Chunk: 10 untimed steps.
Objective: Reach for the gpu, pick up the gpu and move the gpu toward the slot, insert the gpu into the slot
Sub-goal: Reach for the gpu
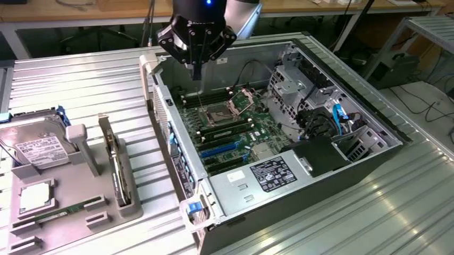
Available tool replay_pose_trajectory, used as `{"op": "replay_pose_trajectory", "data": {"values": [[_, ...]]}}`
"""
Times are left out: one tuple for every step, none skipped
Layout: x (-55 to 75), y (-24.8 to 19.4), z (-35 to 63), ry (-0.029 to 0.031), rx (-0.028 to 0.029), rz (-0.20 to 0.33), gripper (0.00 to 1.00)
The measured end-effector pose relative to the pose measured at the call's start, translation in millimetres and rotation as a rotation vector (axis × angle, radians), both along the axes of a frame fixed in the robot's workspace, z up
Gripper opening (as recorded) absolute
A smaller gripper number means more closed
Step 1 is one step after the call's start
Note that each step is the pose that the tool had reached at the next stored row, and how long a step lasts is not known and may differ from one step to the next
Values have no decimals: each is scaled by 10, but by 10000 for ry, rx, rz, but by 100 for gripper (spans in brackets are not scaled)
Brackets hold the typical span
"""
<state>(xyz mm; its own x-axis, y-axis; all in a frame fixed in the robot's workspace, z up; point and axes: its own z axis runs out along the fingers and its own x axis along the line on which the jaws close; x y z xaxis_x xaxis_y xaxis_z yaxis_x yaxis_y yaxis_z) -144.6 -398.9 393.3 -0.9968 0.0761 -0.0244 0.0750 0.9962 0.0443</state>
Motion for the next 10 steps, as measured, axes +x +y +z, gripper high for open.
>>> {"op": "replay_pose_trajectory", "data": {"values": [[-19,0,0,0,0,0,11],[-34,0,0,-1,1,0,11],[-51,0,0,-1,1,-1,11],[-68,0,0,-1,0,-1,11],[-85,0,-1,-1,2,-2,11],[-101,0,0,0,0,-1,11],[-125,0,0,0,1,-1,11],[-138,0,0,-1,1,-1,11],[-152,0,-1,-1,1,0,11],[-168,0,-1,-1,1,0,11]]}}
